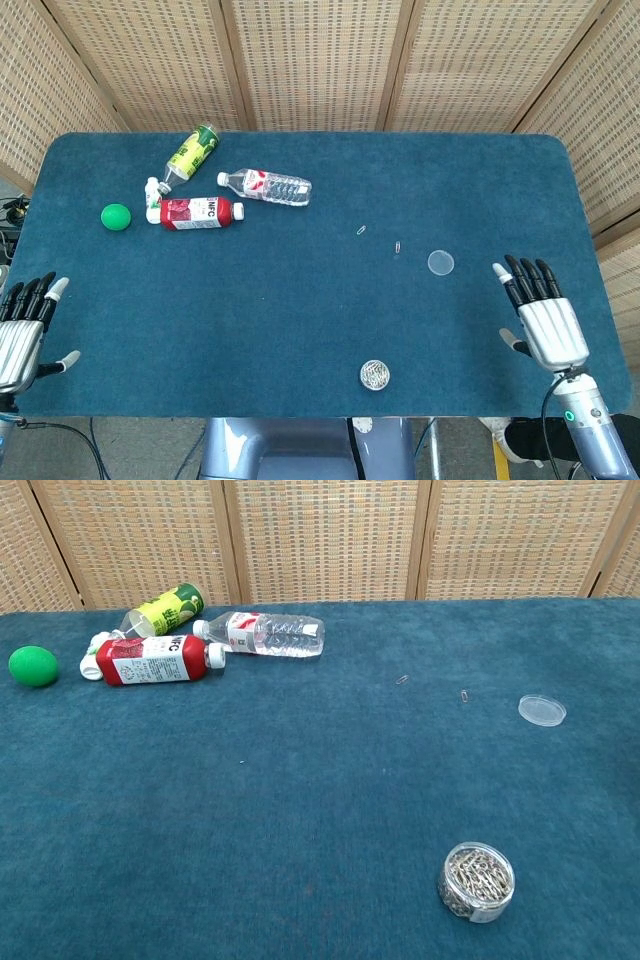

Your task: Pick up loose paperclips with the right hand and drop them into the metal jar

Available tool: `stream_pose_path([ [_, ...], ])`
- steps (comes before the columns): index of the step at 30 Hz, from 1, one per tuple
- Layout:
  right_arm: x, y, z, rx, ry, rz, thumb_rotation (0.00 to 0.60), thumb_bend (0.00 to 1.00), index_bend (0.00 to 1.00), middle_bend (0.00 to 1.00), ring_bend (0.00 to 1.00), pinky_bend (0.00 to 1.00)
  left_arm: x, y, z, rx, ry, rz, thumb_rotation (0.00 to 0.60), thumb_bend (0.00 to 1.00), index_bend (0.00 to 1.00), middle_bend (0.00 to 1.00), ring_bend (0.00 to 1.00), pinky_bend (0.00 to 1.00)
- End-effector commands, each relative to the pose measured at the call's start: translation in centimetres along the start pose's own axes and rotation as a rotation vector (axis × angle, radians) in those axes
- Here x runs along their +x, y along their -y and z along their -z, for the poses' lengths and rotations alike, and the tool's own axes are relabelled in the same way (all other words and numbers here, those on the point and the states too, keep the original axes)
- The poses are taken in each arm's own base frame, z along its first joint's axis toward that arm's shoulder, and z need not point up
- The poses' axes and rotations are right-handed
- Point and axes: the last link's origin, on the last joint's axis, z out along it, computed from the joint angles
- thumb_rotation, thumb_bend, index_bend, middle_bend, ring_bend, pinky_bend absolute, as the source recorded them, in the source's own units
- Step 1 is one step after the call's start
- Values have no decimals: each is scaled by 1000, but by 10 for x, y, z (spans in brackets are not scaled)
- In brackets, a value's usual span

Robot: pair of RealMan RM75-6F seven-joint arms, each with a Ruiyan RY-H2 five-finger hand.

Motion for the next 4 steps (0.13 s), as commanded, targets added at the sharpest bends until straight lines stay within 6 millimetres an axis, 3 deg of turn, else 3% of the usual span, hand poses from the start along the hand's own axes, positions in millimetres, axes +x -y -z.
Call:
stream_pose_path([
  [1, -5, -4, 10, -9, -15, -5, 600, 0, 0, 0, 0, 0, 0, -1, 2, -8, -6, 3, 600, 0, 0, 0, 0, 0],
  [4, -5, -6, 16, -13, -29, -3, 600, 0, 0, 0, 0, 0, 1, -1, 4, -15, -9, 8, 600, 0, 0, 0, 0, 0],
])
